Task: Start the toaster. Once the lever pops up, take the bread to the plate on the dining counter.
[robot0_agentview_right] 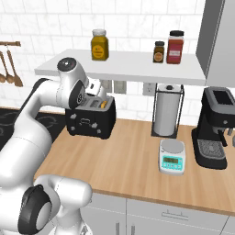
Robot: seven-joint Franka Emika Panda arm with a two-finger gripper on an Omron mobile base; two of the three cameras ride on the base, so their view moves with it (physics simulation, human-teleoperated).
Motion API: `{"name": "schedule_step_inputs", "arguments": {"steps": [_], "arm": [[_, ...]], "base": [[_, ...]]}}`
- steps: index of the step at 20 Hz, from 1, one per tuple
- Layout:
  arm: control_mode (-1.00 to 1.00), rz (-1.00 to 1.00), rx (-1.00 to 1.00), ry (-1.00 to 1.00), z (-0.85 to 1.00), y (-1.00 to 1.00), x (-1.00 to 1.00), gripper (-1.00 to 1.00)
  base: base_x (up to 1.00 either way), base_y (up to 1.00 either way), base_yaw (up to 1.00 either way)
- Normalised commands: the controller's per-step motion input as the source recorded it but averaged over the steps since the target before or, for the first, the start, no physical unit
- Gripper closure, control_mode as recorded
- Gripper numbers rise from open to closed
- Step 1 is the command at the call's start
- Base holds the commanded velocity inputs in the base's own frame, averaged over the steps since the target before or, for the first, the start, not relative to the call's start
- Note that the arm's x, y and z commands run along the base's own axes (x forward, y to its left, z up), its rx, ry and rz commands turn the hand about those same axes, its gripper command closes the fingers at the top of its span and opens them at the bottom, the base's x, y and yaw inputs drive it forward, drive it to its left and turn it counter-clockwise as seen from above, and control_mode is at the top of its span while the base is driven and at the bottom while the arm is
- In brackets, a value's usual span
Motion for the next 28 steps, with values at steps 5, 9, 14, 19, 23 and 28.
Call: {"name": "schedule_step_inputs", "arguments": {"steps": [5,9,14,19,23,28], "arm": [[-1.00,0.00,0.00,0.00,0.00,0.00,0.00,-1.00],[-1.00,0.00,0.00,0.00,0.00,0.00,0.00,-1.00],[-1.00,0.00,0.00,0.00,0.00,0.00,0.00,-1.00],[-1.00,0.00,0.00,0.00,0.00,0.00,0.00,-1.00],[-1.00,0.00,0.00,0.00,0.00,0.00,0.00,-1.00],[-1.00,0.00,0.00,0.00,0.00,0.00,0.00,-1.00]], "base": [[0.00,0.00,0.00],[0.00,0.00,0.00],[0.00,0.00,0.00],[0.00,0.00,0.00],[0.00,0.00,0.00],[0.00,0.00,0.00]]}}
